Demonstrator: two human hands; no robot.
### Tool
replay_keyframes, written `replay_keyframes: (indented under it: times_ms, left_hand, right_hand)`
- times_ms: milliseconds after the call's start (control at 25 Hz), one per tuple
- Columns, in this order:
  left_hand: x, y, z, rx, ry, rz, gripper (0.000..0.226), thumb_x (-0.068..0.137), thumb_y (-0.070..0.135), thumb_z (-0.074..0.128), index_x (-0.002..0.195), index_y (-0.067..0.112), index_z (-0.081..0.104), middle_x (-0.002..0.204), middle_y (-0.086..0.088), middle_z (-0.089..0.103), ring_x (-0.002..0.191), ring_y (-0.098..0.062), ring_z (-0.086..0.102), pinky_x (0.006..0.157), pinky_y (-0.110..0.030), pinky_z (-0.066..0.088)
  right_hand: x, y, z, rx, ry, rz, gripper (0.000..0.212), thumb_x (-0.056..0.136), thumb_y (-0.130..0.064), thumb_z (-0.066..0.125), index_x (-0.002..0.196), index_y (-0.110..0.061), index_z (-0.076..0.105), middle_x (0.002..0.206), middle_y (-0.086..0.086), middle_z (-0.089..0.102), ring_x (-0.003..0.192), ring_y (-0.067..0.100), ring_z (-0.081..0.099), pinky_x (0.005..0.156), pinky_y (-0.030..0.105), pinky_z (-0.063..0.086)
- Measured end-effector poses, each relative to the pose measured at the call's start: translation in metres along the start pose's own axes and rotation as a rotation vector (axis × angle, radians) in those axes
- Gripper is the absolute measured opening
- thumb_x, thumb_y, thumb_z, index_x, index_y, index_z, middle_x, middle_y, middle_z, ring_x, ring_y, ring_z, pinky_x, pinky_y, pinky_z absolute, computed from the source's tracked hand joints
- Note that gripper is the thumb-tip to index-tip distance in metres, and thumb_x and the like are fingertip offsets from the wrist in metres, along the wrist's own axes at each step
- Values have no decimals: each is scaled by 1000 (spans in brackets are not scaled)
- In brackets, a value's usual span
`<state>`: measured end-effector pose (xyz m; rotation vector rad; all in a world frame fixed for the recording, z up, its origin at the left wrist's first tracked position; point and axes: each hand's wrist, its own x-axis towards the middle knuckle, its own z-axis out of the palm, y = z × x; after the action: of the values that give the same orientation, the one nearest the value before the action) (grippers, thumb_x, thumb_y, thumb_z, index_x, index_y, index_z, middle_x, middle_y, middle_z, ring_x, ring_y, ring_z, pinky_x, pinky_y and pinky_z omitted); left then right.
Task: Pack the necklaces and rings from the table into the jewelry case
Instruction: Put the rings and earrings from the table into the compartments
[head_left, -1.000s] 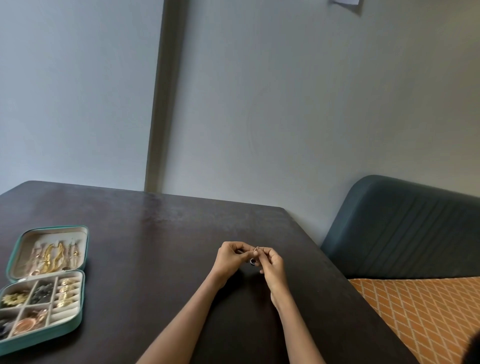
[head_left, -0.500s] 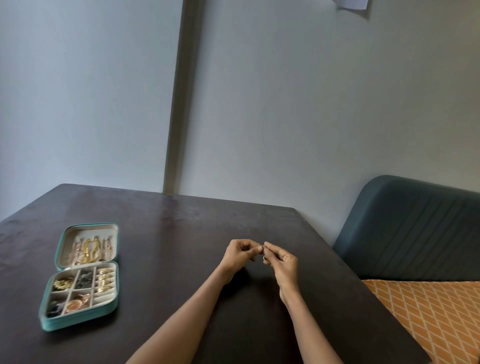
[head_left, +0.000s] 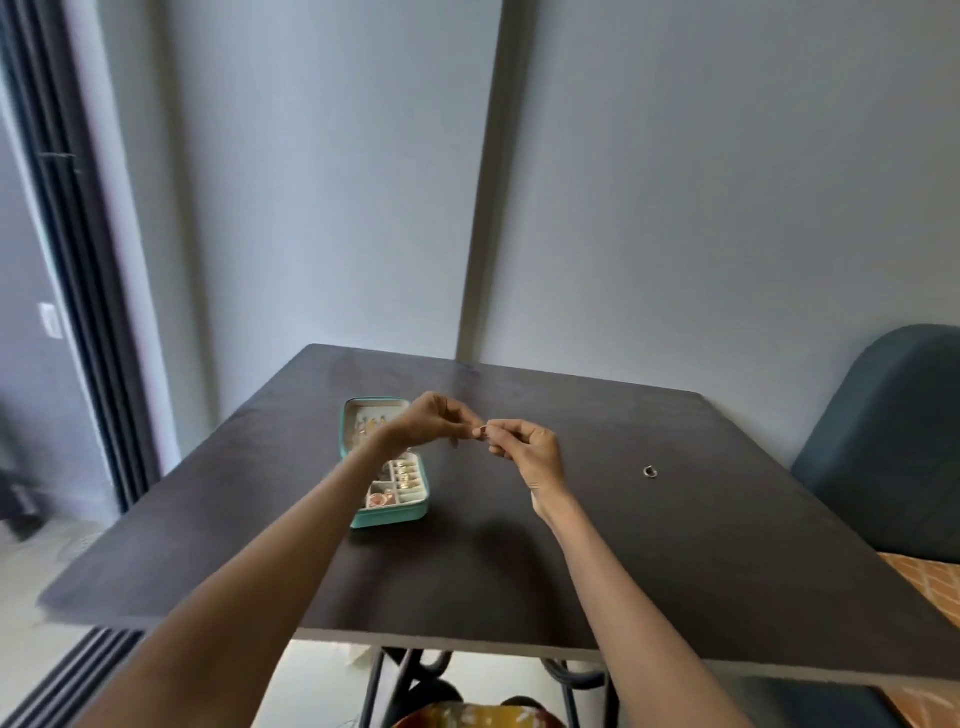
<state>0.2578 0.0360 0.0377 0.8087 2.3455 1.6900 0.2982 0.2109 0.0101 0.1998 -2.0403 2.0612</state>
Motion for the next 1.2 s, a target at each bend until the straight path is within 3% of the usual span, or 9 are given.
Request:
replay_keyframes:
  times_ms: [120, 280, 400, 480, 680, 800, 960, 1200]
  left_hand:
    - [-25, 0, -29, 167, -34, -77, 16, 79, -2, 69, 94, 3, 68, 76, 9, 71, 70, 2, 64, 67, -12, 50]
    - [-41, -8, -51, 576, -49, -112, 39, 76, 15, 77, 112, 12, 62, 108, 0, 61, 99, -9, 55, 82, -11, 42]
    - [-43, -9, -47, 890, -110, -193, 51, 76, 33, 75, 123, 30, 55, 128, 4, 52, 121, -15, 41, 103, -31, 30]
    - [-42, -7, -44, 1013, -129, -252, 59, 74, 39, 74, 127, 36, 48, 134, 5, 46, 128, -19, 32, 107, -37, 21]
    - [-41, -7, -36, 1049, -127, -312, 75, 70, 44, 75, 134, 34, 38, 139, 0, 41, 131, -22, 27, 106, -39, 20]
    - [-40, -7, -31, 1084, -109, -312, 79, 69, 43, 76, 137, 33, 34, 140, -2, 40, 132, -23, 27, 106, -39, 19]
    - [-39, -4, -30, 1152, -110, -276, 83, 70, 45, 75, 139, 32, 31, 141, -4, 38, 134, -25, 25, 109, -41, 16]
    - [-43, -3, -29, 1174, -88, -241, 84, 70, 46, 74, 140, 31, 29, 140, -5, 40, 132, -25, 27, 109, -41, 16]
  right_hand:
    - [-10, 7, 30, -130, -109, -20, 10, 80, -7, 71, 80, -16, 72, 75, -1, 70, 65, 6, 60, 66, 16, 53]
    - [-21, 18, 50, -306, -215, -32, 10, 76, -10, 75, 86, -7, 74, 73, -2, 68, 58, -1, 56, 63, 15, 48]
    - [-23, 23, 54, -402, -259, -23, 15, 76, -10, 76, 91, -5, 74, 71, -7, 66, 57, -3, 56, 63, 11, 47]
    - [-22, 21, 56, -461, -293, -32, 16, 77, -11, 75, 93, -6, 74, 75, -6, 66, 62, -4, 58, 66, 12, 47]
    - [-19, 16, 59, -641, -329, -96, 18, 75, -14, 77, 92, -10, 75, 87, -2, 70, 79, 6, 61, 74, 14, 47]
    - [-20, 11, 59, -705, -373, -117, 16, 76, -13, 75, 92, -11, 75, 90, 0, 71, 80, 7, 61, 74, 14, 46]
    - [-21, -2, 58, -815, -468, -163, 18, 79, -11, 72, 96, -7, 74, 95, 6, 72, 73, 1, 57, 64, -2, 37]
    - [-22, 4, 58, -796, -423, -210, 15, 79, -13, 72, 94, -11, 75, 94, 6, 74, 69, -3, 57, 66, -1, 38]
